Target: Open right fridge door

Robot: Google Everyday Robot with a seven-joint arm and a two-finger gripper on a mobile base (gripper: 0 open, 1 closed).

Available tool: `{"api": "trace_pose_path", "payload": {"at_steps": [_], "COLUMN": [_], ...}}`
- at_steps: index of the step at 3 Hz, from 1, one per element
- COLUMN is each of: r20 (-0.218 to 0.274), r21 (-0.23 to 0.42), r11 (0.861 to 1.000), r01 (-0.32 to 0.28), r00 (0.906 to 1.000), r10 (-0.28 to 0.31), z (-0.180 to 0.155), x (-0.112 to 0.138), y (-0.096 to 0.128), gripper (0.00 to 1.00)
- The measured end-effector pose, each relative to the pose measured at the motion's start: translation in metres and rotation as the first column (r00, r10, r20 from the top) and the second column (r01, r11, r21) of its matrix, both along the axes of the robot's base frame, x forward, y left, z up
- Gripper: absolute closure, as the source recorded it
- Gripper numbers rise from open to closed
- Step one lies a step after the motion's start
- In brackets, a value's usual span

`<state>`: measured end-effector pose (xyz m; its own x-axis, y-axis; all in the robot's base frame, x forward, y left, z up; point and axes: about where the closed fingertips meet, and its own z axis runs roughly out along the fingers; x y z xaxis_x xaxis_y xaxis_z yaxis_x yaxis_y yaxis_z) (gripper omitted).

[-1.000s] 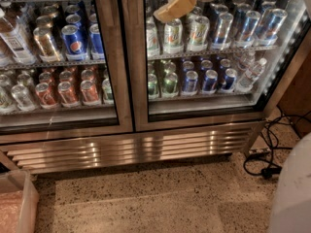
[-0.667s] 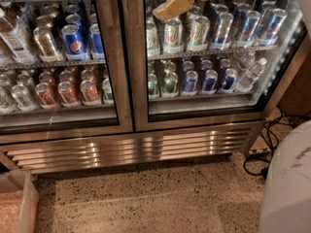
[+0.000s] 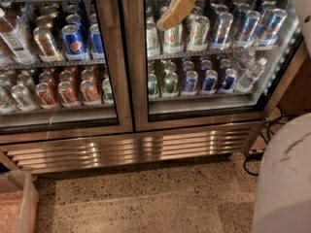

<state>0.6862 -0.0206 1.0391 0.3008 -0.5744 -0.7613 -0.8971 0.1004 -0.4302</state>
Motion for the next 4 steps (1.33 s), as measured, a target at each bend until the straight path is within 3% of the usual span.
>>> {"api": "trace_pose_path", "payload": {"at_steps": [2, 3, 4], "r20": [0.000, -0.008, -0.008], "r21": [0.000, 0.036, 0.036], "r11": [1.000, 0.996, 0.996], "r01": [0.000, -0.083, -0.083], "r00": [1.0000, 0.9965, 0.9965], "r10": [0.000, 0.084, 0.084], "z": [0.000, -0.005, -0.005], "x": [-0.012, -0.015, -0.018], "y": [0.000, 0.026, 0.026], "gripper": [0.00, 0.12, 0.26]}}
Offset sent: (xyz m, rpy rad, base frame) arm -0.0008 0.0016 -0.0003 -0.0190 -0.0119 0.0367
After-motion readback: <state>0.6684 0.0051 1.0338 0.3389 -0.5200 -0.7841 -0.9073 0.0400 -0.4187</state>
